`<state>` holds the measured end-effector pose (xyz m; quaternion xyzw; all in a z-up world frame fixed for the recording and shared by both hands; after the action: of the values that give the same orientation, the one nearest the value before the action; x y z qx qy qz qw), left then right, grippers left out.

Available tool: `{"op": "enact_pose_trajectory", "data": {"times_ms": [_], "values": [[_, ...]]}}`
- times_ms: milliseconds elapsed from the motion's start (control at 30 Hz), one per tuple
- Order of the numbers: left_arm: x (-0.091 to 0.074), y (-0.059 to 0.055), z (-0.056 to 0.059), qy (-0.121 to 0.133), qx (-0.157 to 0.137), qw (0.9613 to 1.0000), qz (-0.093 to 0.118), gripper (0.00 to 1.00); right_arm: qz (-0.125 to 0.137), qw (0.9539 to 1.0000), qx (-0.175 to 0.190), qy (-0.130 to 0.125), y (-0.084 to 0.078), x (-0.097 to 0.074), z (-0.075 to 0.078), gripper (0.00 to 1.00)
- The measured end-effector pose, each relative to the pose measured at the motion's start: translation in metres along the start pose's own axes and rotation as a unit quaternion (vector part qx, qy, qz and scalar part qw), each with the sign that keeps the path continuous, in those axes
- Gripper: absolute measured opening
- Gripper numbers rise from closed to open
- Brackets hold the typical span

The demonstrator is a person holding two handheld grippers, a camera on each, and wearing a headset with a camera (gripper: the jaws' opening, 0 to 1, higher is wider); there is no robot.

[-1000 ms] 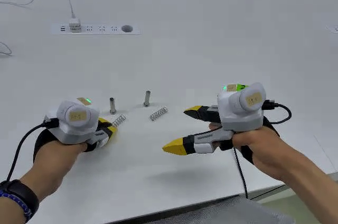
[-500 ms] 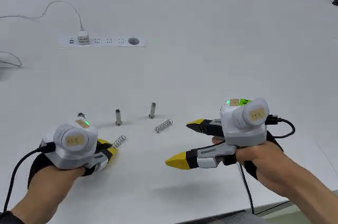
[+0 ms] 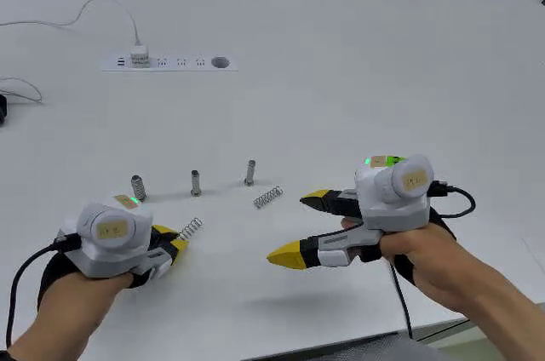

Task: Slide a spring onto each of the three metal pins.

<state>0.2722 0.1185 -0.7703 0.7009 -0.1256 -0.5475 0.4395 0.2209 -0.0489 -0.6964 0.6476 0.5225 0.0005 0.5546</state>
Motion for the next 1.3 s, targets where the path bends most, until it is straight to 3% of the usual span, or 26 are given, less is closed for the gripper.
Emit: {"op": "enact_pose_trajectory", "data": {"times_ms": [800,1300], "values": [[-0.035,0.002,0.004,0.016,-0.026,0.9993,0.020,0.10,-0.004,0.9998,0.000,0.022,0.004,0.014,-0.011,0.75],[-0.055,0.020,0.006,0.020,-0.025,0.9987,0.041,0.10,0.003,0.9994,0.004,0.033,0.011,0.021,-0.016,0.73]]}}
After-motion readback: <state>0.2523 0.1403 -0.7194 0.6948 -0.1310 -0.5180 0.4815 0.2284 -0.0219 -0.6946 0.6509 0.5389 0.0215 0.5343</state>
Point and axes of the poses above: the centre of the closed fingertips' face, and the gripper's own axes: x roughly forward along the fingers, z roughly to its right, y roughly out of its top, the point moved 3 cm from there along -x, roughly backward along the fingers, and after that the axes turned 9 degrees about x, right-handed, at the moved point
